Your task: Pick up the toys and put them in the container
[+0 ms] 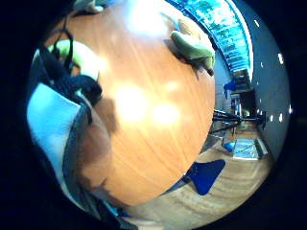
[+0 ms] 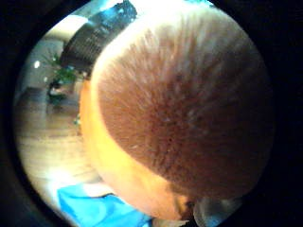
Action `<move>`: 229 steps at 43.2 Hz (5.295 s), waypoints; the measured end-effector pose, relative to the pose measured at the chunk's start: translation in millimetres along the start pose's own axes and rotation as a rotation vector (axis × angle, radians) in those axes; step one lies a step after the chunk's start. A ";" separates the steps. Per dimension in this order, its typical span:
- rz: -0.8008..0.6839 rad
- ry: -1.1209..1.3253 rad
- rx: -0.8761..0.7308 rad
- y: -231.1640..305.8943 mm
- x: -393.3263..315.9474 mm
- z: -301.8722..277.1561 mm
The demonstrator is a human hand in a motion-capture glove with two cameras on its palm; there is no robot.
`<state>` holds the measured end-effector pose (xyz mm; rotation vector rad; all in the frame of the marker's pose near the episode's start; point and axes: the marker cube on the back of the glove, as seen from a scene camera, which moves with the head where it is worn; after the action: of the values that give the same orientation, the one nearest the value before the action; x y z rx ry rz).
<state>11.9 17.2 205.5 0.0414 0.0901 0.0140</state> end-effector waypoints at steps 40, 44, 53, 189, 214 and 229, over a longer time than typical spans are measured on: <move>0.111 -0.196 0.249 -101.4 -78.8 -343.0; 0.141 -0.165 0.260 -122.4 -93.0 -348.8; 0.165 -0.192 0.268 -180.5 -168.6 -361.4; 0.178 0.000 -0.144 -225.5 -86.4 -38.4; 0.150 -0.063 0.115 -208.3 -72.9 -276.3; -0.057 -0.131 0.227 -231.2 -205.5 -331.2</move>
<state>-219.8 -203.6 -115.3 0.2657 -0.0384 -0.0561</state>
